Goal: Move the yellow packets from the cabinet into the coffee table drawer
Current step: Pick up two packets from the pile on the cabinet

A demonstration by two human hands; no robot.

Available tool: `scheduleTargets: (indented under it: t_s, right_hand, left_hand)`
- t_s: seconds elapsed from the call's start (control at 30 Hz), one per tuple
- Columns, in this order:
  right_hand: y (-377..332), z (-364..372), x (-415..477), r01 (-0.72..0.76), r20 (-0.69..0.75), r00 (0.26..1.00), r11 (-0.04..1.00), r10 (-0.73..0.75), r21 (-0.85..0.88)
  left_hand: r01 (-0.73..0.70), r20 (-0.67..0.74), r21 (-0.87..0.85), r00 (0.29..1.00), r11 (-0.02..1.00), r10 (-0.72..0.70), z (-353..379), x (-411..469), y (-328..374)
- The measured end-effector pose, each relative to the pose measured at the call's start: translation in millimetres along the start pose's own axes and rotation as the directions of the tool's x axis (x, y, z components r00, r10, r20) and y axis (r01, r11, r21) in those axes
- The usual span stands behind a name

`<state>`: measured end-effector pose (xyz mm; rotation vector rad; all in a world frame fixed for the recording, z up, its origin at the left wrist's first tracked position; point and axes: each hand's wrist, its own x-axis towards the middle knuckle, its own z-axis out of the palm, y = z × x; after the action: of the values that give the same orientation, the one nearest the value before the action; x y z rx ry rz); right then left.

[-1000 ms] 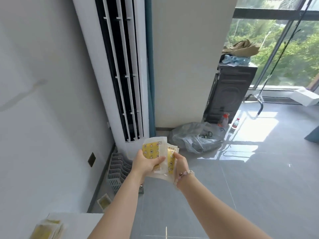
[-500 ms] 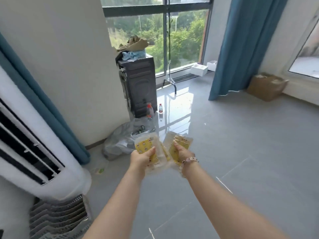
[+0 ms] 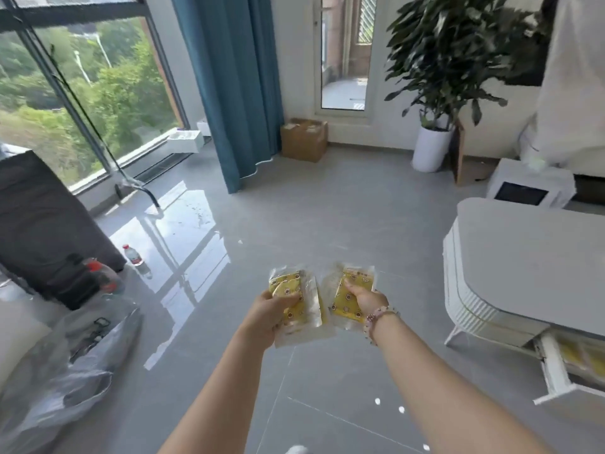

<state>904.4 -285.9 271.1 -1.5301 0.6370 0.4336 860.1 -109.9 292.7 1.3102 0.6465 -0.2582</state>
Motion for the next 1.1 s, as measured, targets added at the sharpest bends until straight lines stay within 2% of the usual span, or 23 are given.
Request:
scheduleTargets:
  t_s: [0.23,0.43,0.53,0.63,0.77,0.93,1.1]
  right_hand:
    - [-16.2,-88.5,48.0,-0.025,-0.186,0.981,0.993,0.047,0.117]
    - [-46.0,-172.0,85.5,-0.008,-0.379,0.919,0.966,0.109,0.258]
    - [-50.0,-215.9,100.9,0.014,-0.442,0.885,0.941,0.145,0.338]
    - [-48.4,-256.8,105.5,0.069,-0.524,0.827,0.889,0.203,0.453]
    - [-32.7,-315.3,94.0,0.143,-0.659,0.689,0.834,0.303,0.533]
    - [9.4,-366.1,57.4,0.197,-0.665,0.589,0.716,0.46,0.67]
    - [49.5,-421.6,24.3,0.265,-0.683,0.503,0.657,0.53,0.705]
  left_hand:
    - [0.018,0.236,0.287,0.968,0.958,-0.089,118.6,68.6,11.6]
    - [-0.097,0.473,0.46,0.868,0.883,-0.151,244.6,128.7,36.5]
    - [-0.139,0.547,0.53,0.81,0.837,-0.211,309.0,145.7,37.0]
    - [-0.192,0.607,0.603,0.74,0.774,-0.289,370.4,155.7,26.9]
    - [-0.264,0.677,0.656,0.621,0.707,-0.395,452.6,145.4,-2.9]
    - [-0.323,0.678,0.725,0.491,0.608,-0.547,514.5,109.2,-62.9]
    - [-0.383,0.672,0.74,0.388,0.553,-0.631,574.6,65.2,-117.1]
